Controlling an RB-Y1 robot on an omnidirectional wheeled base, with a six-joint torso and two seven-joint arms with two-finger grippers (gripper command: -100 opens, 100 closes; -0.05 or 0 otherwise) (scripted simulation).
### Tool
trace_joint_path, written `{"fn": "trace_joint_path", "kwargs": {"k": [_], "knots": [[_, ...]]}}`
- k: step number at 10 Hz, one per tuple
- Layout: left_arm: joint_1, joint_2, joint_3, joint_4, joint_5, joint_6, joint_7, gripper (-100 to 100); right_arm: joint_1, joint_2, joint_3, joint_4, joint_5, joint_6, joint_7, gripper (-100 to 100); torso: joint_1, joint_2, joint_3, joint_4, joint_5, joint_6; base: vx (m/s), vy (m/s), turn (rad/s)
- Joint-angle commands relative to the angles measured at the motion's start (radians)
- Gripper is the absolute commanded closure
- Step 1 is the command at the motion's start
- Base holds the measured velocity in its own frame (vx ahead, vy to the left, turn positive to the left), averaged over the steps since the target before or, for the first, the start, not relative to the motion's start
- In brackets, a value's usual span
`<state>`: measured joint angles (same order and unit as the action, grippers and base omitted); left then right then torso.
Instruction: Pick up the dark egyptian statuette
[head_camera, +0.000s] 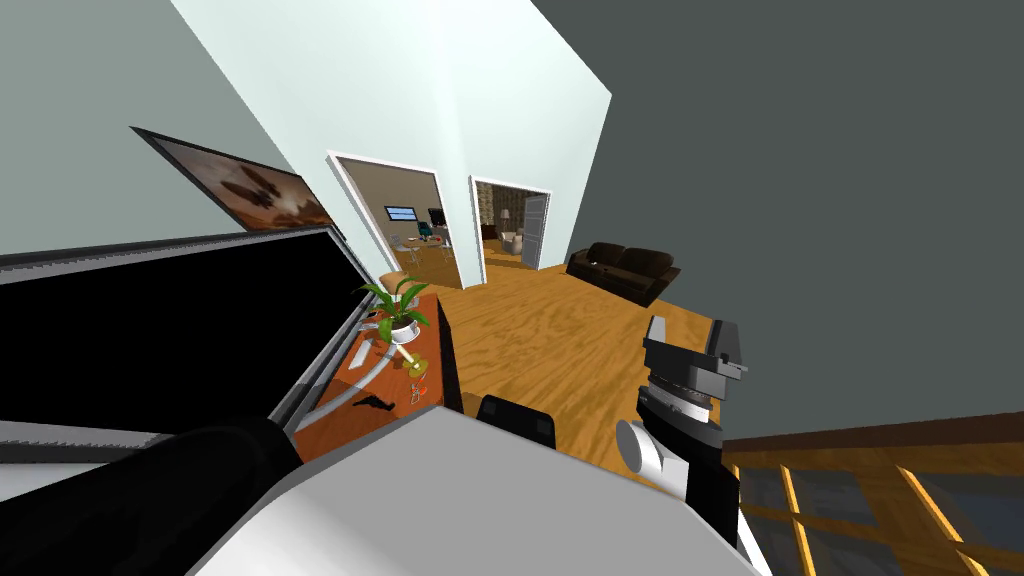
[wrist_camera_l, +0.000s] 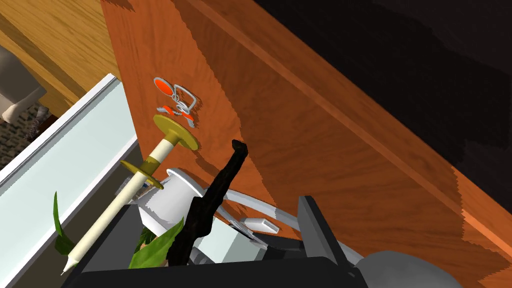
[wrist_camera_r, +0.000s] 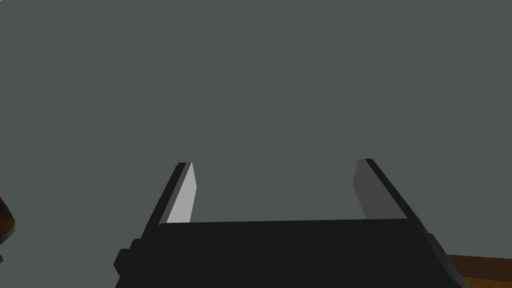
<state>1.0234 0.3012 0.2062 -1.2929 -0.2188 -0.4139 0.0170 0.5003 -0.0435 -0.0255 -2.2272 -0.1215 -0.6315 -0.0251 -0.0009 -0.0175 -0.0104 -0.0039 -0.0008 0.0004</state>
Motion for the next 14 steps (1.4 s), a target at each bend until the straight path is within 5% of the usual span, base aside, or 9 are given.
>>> {"fn": "trace_joint_path", "kwargs": {"k": [1, 11, 12, 13, 14], "knots": [[0.019, 0.022, 0.014, 0.039, -0.006, 0.016, 0.013, -100, 0.0, 0.0, 0.0, 0.0, 0.0, 0.0, 0.0, 0, 0.0, 0.0, 0.0, 0.0, 0.0, 0.0, 0.258, 0.011, -0.033], [0.066, 0.089, 0.063, 0.152, -0.023, 0.058, 0.054, -100, 0.0, 0.0, 0.0, 0.0, 0.0, 0.0, 0.0, 0, 0.005, 0.007, 0.004, 0.001, 0.001, 0.0, 0.166, 0.027, -0.026], [0.067, 0.092, 0.064, 0.153, -0.023, 0.061, 0.058, 0, 0.0, 0.0, 0.0, 0.0, 0.0, 0.0, 0.0, 0, 0.003, 0.011, 0.006, 0.002, 0.001, 0.0, 0.015, 0.006, 0.0], [0.035, 0.088, 0.064, 0.176, -0.022, 0.068, 0.048, -100, -0.001, 0.0, 0.0, 0.0, 0.0, 0.0, 0.0, 0, 0.002, 0.015, 0.009, 0.003, 0.001, 0.0, -0.008, 0.017, -0.017], [0.02, 0.086, 0.064, 0.187, -0.021, 0.072, 0.043, -100, -0.001, 0.0, 0.0, 0.0, 0.0, 0.0, 0.0, 0, 0.002, 0.018, 0.01, 0.004, 0.001, 0.0, -0.032, 0.025, -0.024]]}}
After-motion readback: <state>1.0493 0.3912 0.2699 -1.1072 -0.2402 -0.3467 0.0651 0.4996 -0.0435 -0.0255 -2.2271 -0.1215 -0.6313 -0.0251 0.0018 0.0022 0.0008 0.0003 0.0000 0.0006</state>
